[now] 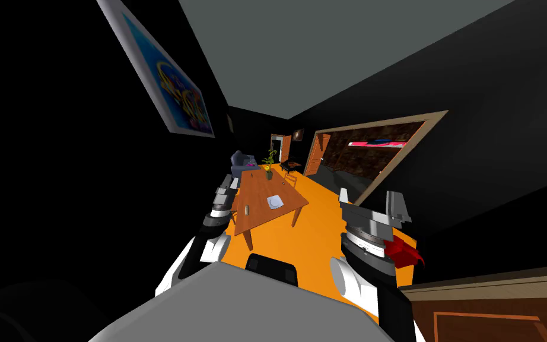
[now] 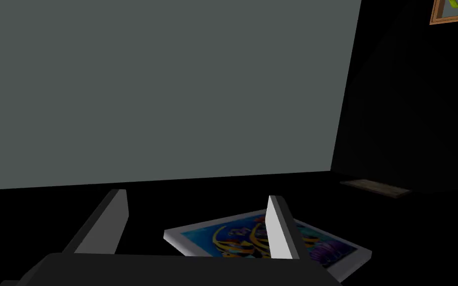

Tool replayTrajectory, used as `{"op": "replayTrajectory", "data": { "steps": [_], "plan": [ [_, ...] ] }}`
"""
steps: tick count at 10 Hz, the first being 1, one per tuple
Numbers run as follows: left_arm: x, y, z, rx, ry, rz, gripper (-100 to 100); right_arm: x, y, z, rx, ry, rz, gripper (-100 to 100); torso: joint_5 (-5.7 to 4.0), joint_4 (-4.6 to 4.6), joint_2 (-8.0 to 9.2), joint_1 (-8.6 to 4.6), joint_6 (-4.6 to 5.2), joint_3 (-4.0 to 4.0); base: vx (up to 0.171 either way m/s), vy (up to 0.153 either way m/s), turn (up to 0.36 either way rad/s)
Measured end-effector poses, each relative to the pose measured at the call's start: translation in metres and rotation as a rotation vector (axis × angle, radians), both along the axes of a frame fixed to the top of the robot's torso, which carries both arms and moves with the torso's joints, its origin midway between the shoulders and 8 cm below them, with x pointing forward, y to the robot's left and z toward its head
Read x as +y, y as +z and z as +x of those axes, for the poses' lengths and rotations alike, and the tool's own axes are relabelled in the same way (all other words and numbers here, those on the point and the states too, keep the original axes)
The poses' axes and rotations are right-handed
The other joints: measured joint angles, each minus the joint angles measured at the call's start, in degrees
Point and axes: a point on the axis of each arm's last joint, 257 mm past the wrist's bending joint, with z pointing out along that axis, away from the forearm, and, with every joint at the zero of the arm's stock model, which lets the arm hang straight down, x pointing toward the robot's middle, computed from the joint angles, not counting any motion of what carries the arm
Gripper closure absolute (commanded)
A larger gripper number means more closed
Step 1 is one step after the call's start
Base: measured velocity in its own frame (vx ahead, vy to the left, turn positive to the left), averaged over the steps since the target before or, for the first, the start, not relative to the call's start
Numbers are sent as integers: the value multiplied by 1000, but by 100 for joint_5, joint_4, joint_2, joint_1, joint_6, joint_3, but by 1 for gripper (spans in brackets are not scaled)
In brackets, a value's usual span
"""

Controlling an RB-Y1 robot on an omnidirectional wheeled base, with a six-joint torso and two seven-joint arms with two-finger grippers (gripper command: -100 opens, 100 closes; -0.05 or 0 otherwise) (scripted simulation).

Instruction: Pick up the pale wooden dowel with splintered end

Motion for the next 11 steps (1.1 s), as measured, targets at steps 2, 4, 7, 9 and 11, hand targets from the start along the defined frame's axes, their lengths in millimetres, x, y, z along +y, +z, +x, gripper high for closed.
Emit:
{"op": "replayTrajectory", "data": {
  "steps": [2, 4, 7, 9, 11],
  "plan": [
    [4, -14, 9, 65, -5, 10, -100, 0, 0, 0, 0, 0, 0, 0, 0, 1, 6, 2, 2, 3, -18, 7, -196],
    [12, -33, 21, 142, -6, 13, -100, 0, 0, 0, 0, 0, 0, 0, 2, 2, 8, 11, 1, 4, -23, 29, -198],
    [21, -63, 34, 246, -5, 9, -100, 0, 0, 0, 0, 0, 0, 0, 2, 1, 6, 10, 1, 3, -18, 23, -136],
    [25, -87, 42, 325, -5, 6, -100, 0, 0, 0, 0, 0, 0, 0, 3, 2, 6, 14, -1, 4, -17, 29, -166],
    [37, -118, 54, 425, -5, 0, -100, 0, 0, 0, 0, 0, 0, 0, 4, 2, 7, 18, 2, 4, -21, 39, -189]
  ]
}}
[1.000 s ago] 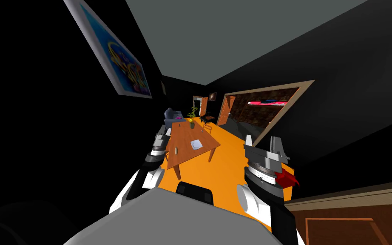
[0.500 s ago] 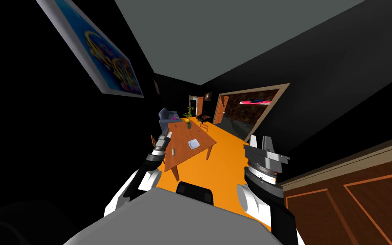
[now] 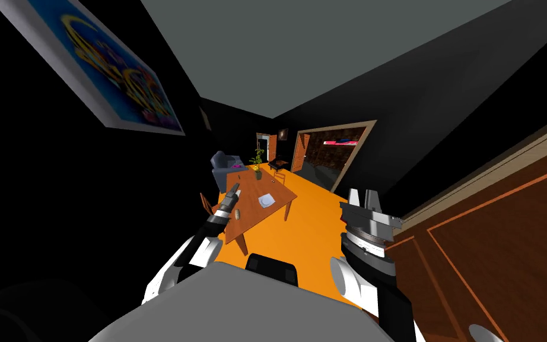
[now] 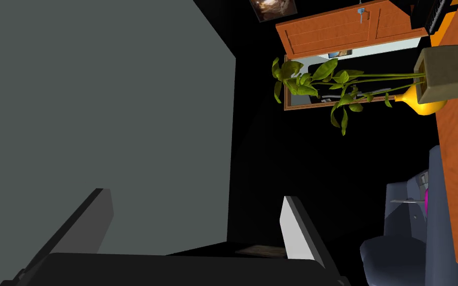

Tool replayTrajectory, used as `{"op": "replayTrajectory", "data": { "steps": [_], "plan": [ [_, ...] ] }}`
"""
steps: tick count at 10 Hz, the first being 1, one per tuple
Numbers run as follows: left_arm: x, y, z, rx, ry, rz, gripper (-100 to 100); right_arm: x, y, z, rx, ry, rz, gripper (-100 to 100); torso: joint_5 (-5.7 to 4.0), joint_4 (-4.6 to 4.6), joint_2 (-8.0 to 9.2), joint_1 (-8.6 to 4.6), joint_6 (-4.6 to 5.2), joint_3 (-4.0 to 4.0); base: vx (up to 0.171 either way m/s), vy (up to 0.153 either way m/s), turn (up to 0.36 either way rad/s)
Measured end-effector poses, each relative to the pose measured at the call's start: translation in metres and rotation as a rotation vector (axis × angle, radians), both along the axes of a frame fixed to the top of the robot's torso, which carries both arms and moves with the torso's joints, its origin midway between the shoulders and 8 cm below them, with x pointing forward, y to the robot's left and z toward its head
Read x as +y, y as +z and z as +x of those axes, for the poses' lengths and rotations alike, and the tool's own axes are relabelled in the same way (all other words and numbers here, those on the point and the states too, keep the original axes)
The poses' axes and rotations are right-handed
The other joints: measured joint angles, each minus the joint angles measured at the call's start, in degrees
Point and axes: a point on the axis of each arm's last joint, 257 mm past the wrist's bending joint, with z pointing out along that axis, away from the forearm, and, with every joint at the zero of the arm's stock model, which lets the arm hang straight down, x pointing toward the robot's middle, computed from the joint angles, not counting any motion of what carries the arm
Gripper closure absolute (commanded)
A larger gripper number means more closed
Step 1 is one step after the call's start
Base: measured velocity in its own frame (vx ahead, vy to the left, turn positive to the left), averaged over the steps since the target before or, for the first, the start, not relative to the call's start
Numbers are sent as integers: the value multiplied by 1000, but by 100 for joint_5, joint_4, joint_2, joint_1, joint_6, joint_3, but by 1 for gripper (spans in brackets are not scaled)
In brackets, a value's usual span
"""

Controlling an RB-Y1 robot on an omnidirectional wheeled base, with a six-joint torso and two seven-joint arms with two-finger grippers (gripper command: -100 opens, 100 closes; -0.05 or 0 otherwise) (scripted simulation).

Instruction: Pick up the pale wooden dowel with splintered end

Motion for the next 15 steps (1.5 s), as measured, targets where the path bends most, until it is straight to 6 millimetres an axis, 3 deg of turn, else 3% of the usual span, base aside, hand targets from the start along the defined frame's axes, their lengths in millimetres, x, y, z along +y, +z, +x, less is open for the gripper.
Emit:
{"op": "replayTrajectory", "data": {
  "steps": [4, 7, 15],
  "plan": [
    [11, -50, 4, 163, 2, -9, -100, 0, 0, 0, 0, 0, 0, 0, -1, -1, -4, -4, -1, -2, -18, 30, -205],
    [24, -108, 8, 331, 4, -15, -100, 0, 0, 0, 0, 0, 0, 0, 0, -1, -7, -1, -2, -4, -10, 31, -149],
    [56, -224, -11, 677, 10, -33, -100, 0, 0, 0, 0, 0, 0, 0, 0, -2, -14, -3, -1, -8, -3, 23, -188]
  ]
}}
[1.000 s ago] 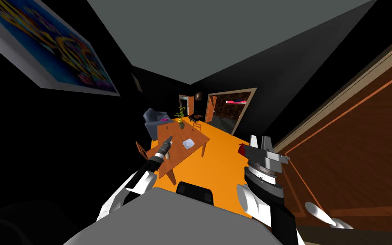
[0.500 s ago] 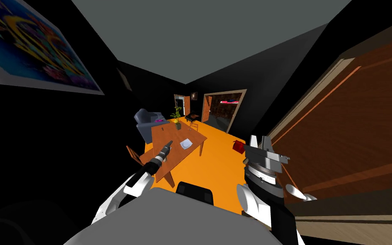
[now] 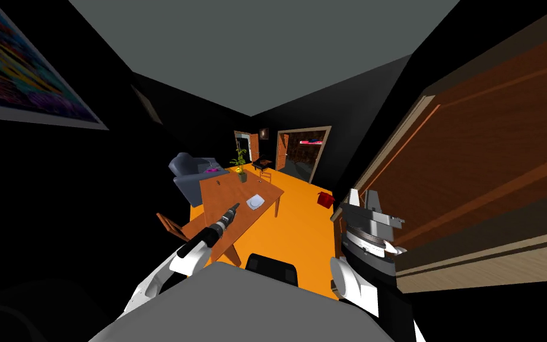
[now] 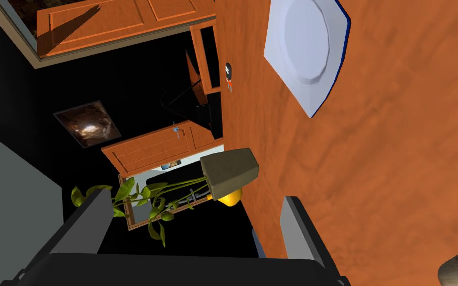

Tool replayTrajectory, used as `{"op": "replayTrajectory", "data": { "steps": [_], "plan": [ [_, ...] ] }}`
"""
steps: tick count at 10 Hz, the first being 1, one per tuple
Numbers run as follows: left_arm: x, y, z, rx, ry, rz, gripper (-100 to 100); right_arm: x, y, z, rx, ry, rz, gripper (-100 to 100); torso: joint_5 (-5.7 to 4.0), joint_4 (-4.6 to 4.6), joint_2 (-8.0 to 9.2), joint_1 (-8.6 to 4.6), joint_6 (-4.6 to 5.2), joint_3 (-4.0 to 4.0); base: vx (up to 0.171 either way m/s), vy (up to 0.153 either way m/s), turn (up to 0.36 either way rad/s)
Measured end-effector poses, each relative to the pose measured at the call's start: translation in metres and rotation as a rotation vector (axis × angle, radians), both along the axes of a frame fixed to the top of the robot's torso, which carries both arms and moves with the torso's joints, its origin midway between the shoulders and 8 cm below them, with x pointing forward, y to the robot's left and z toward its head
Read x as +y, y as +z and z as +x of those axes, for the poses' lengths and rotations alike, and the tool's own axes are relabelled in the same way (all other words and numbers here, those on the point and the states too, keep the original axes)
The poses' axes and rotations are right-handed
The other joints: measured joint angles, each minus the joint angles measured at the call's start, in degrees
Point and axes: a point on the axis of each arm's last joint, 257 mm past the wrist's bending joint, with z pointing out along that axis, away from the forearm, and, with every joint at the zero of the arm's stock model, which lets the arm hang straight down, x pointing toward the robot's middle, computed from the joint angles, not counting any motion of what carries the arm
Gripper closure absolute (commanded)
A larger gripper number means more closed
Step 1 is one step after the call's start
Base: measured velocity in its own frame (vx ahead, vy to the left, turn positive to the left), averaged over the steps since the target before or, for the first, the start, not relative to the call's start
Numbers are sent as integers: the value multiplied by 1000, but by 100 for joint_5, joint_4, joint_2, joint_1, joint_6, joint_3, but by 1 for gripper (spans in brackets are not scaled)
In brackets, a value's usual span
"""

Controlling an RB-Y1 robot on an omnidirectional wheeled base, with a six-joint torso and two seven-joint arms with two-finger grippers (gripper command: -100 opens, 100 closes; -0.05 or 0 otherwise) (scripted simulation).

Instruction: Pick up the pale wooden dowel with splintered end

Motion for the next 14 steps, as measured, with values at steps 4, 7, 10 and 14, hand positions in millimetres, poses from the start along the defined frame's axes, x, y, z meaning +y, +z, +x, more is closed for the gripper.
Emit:
{"op": "replayTrajectory", "data": {
  "steps": [4, 7, 10, 14],
  "plan": [
    [12, -47, -26, 170, 4, -13, -100, 0, 0, 0, 0, 0, 0, 0, -1, 0, -2, -1, -1, -1, 4, 24, -188],
    [24, -84, -42, 285, 7, -22, -100, 0, 0, 0, 0, 0, 0, 0, 0, 0, -1, 0, -7, -1, 2, 28, -186],
    [38, -119, -63, 408, 12, -35, -100, 0, 0, 0, 0, 0, 0, 0, 0, 0, -2, 1, -3, -1, -1, 27, -164],
    [51, -149, -98, 555, 16, -52, -100, 0, 0, 0, 0, 0, 0, 0, 0, 1, 2, 2, -4, 1, -9, 33, -166]
  ]
}}
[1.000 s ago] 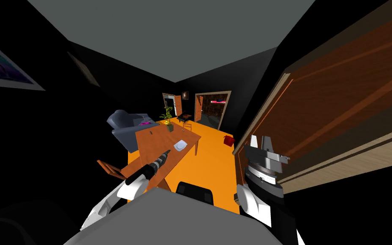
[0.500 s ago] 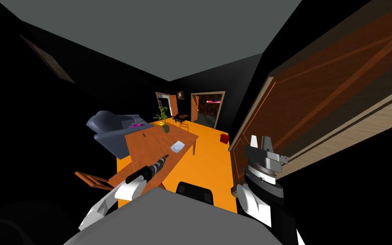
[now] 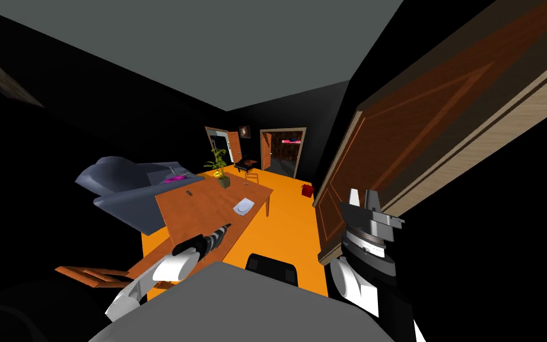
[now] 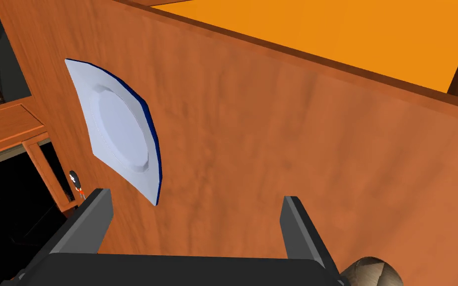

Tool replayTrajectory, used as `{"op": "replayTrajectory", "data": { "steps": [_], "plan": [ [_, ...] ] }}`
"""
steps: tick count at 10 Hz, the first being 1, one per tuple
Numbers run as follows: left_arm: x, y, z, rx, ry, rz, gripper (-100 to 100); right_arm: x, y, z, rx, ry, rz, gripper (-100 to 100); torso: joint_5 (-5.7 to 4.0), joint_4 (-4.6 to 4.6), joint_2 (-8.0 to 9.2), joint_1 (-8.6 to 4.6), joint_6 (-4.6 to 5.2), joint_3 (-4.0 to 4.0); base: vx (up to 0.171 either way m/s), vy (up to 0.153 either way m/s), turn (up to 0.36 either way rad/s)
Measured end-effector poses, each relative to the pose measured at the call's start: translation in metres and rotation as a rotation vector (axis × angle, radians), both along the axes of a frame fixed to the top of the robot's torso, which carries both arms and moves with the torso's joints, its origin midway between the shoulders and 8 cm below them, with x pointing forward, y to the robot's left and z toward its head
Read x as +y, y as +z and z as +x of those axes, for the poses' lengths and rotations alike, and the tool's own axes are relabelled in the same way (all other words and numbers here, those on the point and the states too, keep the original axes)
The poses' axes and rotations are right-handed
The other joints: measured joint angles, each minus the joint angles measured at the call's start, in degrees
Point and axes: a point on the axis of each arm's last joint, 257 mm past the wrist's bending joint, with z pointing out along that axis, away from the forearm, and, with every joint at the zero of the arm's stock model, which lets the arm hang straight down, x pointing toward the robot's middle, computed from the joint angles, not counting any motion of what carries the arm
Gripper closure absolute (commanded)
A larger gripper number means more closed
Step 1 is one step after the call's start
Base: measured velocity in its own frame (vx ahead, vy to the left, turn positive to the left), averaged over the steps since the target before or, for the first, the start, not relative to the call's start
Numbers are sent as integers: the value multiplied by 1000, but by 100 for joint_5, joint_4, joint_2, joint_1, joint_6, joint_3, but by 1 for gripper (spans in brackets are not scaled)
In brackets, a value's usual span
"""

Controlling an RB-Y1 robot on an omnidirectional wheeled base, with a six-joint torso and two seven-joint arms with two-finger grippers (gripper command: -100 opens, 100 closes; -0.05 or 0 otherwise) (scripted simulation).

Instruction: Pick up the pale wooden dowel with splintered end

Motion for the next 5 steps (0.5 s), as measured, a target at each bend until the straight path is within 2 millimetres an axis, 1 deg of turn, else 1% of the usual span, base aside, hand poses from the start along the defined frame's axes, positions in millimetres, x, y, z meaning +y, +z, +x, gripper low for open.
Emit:
{"op": "replayTrajectory", "data": {
  "steps": [1, 2, 3, 4, 5],
  "plan": [
    [3, -9, -7, 34, 1, -5, -100, 0, 0, 0, 0, 0, 0, 0, 0, 0, -1, -1, -4, 0, -14, 36, -196],
    [4, -20, -19, 79, 3, -10, -100, 0, 0, 0, 0, 0, 0, 0, 0, 0, 1, 0, -1, 1, -15, 33, -110],
    [7, -24, -26, 108, 3, -13, -100, 0, 0, 0, 0, 0, 0, 0, 0, 0, 1, 0, -4, 1, -29, 29, -186],
    [16, -29, -35, 149, 5, -13, -100, 0, 0, 0, 0, 0, 0, 0, 0, 1, 5, 0, -1, 3, -28, 31, -96],
    [18, -35, -42, 176, 7, -19, -100, 0, 0, 0, 0, 0, 0, 0, 0, 1, 5, -1, -5, 3, -25, 35, -161]
  ]
}}
